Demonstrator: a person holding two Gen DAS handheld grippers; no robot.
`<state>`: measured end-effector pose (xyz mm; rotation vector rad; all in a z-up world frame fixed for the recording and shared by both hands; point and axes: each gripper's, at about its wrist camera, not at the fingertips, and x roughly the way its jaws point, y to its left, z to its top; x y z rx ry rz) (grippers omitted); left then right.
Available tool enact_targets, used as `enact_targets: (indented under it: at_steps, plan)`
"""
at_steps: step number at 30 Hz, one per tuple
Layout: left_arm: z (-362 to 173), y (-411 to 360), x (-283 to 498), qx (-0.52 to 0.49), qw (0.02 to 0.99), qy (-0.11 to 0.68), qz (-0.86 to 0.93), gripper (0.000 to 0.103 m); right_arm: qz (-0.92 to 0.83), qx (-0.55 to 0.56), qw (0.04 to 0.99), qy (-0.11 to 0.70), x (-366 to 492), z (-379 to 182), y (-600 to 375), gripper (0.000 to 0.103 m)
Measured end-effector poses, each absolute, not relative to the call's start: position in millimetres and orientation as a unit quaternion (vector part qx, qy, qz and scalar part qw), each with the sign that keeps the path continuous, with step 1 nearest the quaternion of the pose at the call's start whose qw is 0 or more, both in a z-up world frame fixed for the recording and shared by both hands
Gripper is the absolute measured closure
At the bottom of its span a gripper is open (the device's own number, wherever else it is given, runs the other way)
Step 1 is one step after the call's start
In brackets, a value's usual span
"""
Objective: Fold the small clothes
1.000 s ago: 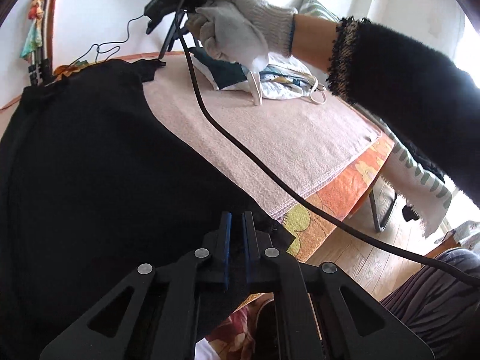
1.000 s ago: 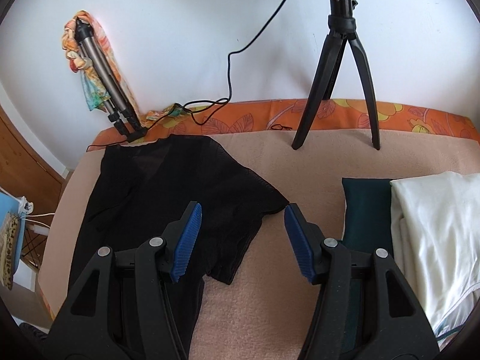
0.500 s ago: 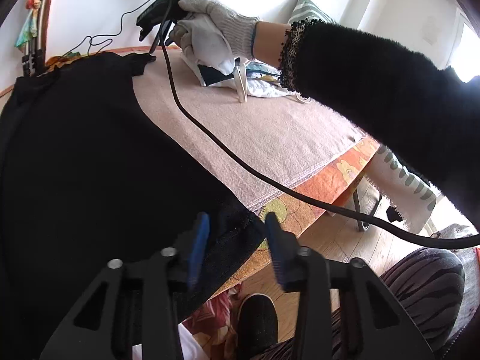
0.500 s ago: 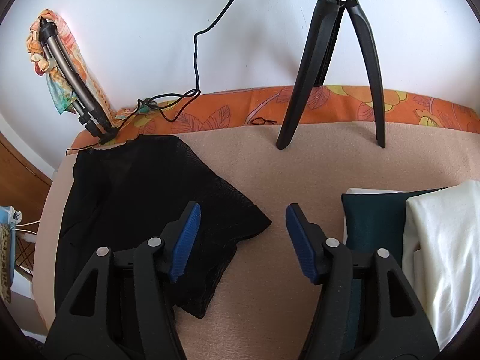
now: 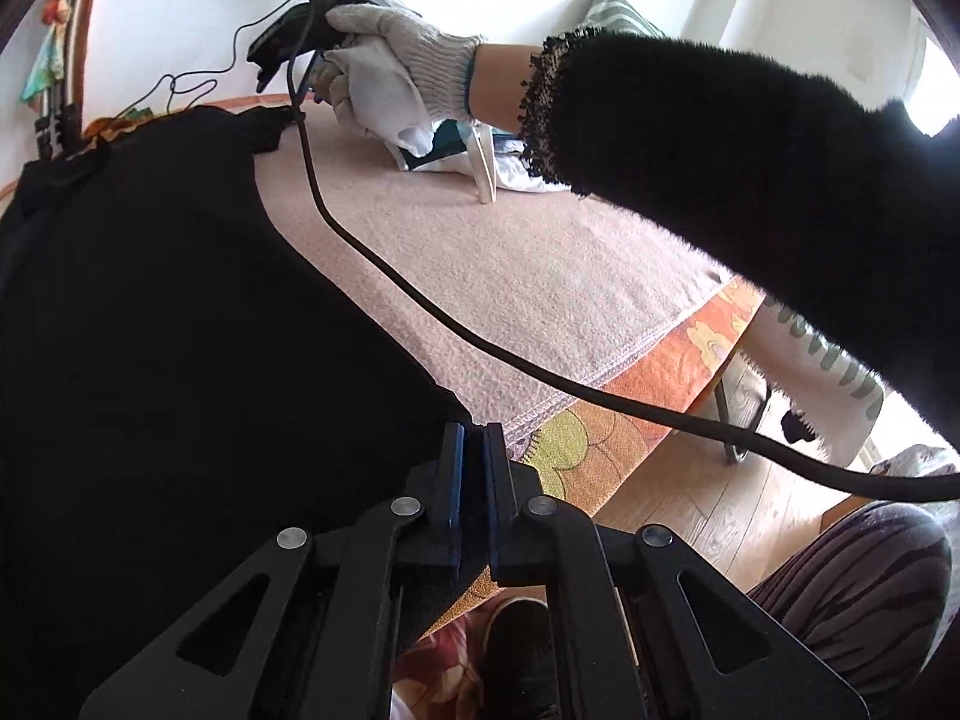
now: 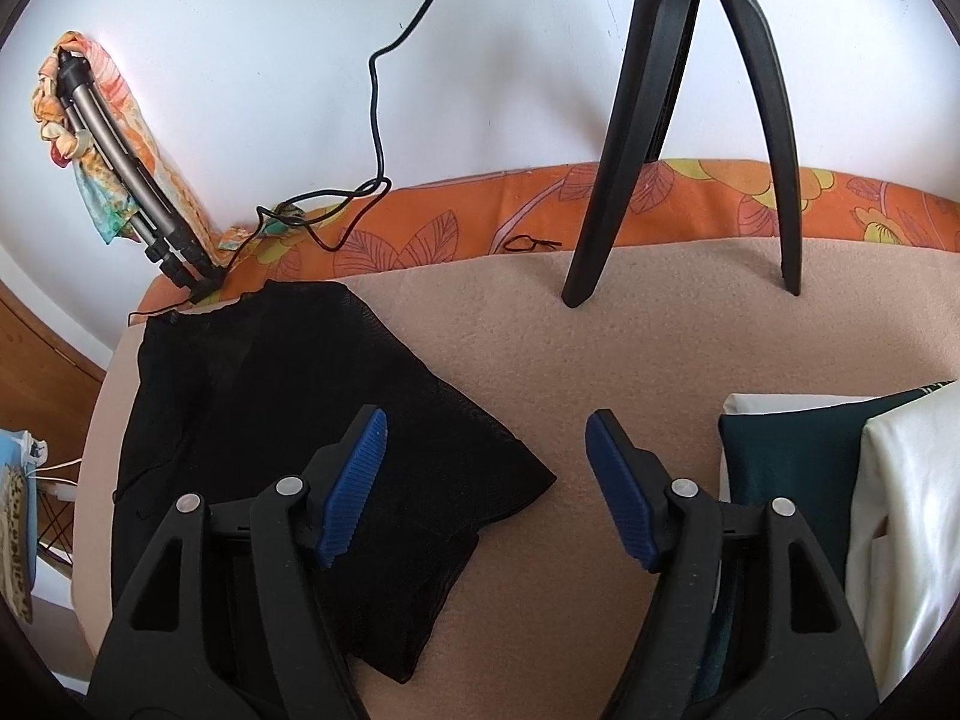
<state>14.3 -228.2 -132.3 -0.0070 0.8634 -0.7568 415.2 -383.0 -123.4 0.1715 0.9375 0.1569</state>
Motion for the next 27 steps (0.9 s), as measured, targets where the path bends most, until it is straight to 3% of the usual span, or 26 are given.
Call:
enact_targets:
  at_steps: [5,6,8,10,27]
  plan:
    - [-127,-214,16,-0.043,0.841,0.405,-0.356,0.099,0.055,0.060,0.883,0.462,427,-144,-371,0.033]
    - [-126,-212,16,-0.047,0.842,0.403,-0.355,0.099,0.048,0.047,0.888,0.455,427,-145,-366,0.039]
    - [-126,-207,16,-0.057,0.843,0.403,-0.353,0.099,0.049,0.020,0.890,0.453,427,-146,-355,0.062]
    - [-125,-202,16,-0.073,0.841,0.405,-0.352,0.099,0.056,0.006,0.887,0.459,428,-145,-346,0.096]
    - [-116,-129,-4,-0.150,0.859,0.381,-0.308,0.099,0.019,-0.058,0.903,0.424,416,-70,-261,0.100]
